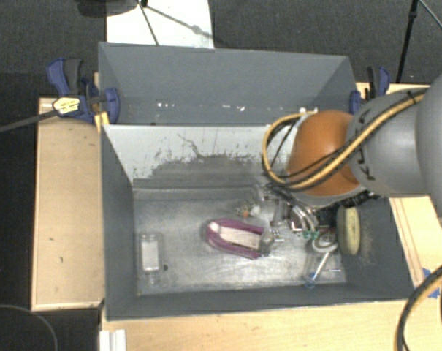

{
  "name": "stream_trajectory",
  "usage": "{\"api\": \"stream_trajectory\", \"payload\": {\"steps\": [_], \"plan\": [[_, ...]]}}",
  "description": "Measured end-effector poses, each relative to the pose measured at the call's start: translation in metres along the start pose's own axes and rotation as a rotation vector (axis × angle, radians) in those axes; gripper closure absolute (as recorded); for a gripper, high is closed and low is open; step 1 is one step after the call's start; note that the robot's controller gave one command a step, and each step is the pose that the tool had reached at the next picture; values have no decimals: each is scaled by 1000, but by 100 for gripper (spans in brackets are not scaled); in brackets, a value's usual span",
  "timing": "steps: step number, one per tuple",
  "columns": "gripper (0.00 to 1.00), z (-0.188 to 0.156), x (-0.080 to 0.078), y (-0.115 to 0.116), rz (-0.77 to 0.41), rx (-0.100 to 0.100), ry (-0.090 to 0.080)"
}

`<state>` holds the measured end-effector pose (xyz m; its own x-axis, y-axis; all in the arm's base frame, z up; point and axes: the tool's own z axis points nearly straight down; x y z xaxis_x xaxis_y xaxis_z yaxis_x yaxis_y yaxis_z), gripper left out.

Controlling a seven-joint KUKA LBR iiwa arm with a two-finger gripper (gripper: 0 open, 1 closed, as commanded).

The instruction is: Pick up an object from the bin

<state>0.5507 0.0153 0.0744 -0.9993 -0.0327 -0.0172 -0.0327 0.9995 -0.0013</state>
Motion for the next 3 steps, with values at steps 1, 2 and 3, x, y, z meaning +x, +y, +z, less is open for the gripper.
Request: {"api": "stream_trajectory", "payload": {"steps": [1,2,3], "plan": [[100,-4,-3,-3,4,2,-13],[100,-177,-4,31,-84,-2,5],[100,-63,-1,69,-157,-4,22]]}}
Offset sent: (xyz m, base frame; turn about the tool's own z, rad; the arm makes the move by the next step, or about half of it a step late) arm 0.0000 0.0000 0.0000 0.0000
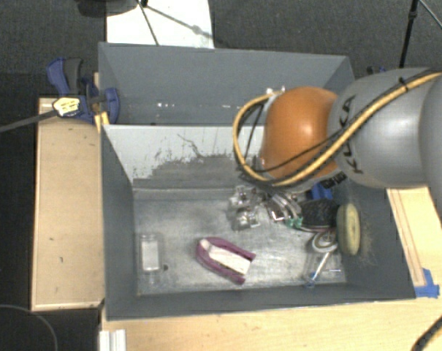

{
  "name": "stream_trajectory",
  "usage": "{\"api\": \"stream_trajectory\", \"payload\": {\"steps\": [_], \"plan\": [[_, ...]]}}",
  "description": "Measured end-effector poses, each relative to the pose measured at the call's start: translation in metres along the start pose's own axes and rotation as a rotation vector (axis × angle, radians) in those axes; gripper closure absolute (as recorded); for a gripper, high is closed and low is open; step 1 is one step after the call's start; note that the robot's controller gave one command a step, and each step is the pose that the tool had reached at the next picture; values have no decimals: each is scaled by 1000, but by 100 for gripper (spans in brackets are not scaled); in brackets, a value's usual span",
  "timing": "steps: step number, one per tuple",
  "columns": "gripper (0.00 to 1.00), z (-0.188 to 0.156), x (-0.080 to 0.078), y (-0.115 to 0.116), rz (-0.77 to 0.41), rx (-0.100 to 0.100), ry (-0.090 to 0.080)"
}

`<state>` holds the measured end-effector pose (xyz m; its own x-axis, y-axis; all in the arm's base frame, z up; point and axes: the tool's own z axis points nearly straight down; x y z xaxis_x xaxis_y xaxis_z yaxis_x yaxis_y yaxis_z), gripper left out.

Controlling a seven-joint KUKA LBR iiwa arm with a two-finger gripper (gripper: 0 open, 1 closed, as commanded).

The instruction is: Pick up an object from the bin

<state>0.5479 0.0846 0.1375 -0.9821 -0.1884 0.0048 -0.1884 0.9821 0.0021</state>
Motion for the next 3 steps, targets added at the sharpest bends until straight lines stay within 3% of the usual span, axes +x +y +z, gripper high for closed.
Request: {"api": "stream_trajectory", "payload": {"steps": [1,2,3], "plan": [[0,-4,-2,-2,2,1,-8],[0,68,-24,-48,-54,3,-6],[100,64,-24,-45,-57,2,-8]]}}
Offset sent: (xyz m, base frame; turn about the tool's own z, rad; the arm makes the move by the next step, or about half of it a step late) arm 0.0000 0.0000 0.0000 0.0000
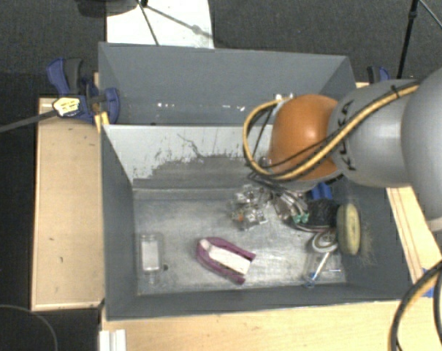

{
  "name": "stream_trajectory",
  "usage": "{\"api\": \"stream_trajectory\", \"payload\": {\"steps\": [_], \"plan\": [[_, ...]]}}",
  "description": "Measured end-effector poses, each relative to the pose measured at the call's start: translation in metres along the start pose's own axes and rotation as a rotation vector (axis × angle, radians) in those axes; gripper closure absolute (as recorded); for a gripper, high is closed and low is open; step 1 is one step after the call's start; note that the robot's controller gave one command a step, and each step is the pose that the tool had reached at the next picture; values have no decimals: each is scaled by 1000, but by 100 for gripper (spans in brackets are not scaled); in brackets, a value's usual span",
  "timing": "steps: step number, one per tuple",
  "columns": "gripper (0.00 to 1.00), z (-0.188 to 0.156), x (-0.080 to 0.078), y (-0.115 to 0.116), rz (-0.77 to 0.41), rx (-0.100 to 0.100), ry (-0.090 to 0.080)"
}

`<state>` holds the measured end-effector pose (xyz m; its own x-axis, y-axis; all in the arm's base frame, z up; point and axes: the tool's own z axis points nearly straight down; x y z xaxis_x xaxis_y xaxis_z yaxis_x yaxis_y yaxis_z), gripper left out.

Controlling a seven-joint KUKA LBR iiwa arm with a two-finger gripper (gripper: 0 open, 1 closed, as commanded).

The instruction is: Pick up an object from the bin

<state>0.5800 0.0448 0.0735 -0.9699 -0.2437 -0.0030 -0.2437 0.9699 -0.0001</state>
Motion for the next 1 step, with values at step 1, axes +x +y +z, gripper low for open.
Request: {"api": "stream_trajectory", "payload": {"steps": [1], "plan": [[100,-152,13,-13,-83,2,-8]]}}
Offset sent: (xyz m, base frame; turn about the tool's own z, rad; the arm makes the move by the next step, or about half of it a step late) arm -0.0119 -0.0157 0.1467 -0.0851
